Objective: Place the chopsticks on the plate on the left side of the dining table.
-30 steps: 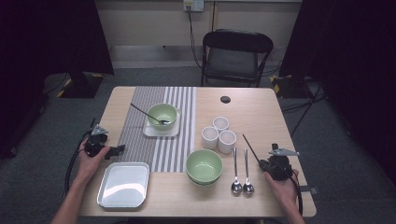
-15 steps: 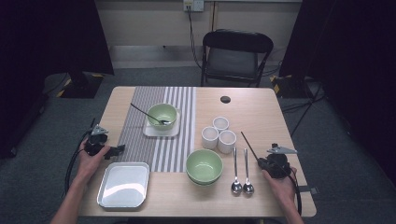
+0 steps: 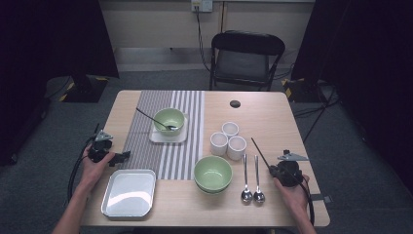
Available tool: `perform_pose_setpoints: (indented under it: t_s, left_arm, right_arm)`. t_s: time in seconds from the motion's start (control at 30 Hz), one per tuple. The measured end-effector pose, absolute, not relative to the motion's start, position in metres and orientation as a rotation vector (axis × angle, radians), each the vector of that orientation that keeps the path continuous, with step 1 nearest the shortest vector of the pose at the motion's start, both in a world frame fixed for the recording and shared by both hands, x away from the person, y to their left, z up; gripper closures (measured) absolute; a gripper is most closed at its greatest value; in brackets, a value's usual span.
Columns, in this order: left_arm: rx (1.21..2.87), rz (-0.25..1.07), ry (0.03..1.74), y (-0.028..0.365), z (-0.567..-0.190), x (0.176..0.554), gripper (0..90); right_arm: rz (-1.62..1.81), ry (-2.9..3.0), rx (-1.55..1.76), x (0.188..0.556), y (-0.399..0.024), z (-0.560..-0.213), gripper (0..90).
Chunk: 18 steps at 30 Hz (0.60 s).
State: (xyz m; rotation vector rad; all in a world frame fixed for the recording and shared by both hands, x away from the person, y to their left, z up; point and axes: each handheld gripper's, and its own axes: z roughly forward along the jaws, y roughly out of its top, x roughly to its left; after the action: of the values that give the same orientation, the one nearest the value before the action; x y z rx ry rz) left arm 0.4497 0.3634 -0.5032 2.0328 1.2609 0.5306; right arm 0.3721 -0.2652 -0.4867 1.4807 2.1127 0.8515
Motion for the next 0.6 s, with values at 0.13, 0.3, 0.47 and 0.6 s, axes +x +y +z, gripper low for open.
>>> perform_pose_setpoints:
  t_s: [0.13,0.3,0.47,0.6]
  left_arm:
    - [2.034,0.531,1.26,0.3634,-0.5032,0.4497,4.9]
    - [2.029,0.531,1.264,0.3632,-0.5032,0.4497,4.9]
    - [2.025,0.534,1.273,0.3625,-0.5031,0.4498,5.0]
    - [2.034,0.526,1.284,0.3631,-0.5011,0.4496,7.0]
  right_arm:
    - [0.853,2.11,1.483,0.3708,-0.2654,-0.487,84.6]
    - [0.854,2.111,1.472,0.3747,-0.2631,-0.4873,83.5]
    - [0.848,2.109,1.473,0.3755,-0.2611,-0.4869,86.4]
    - [0.863,2.108,1.481,0.3763,-0.2631,-0.4865,86.4]
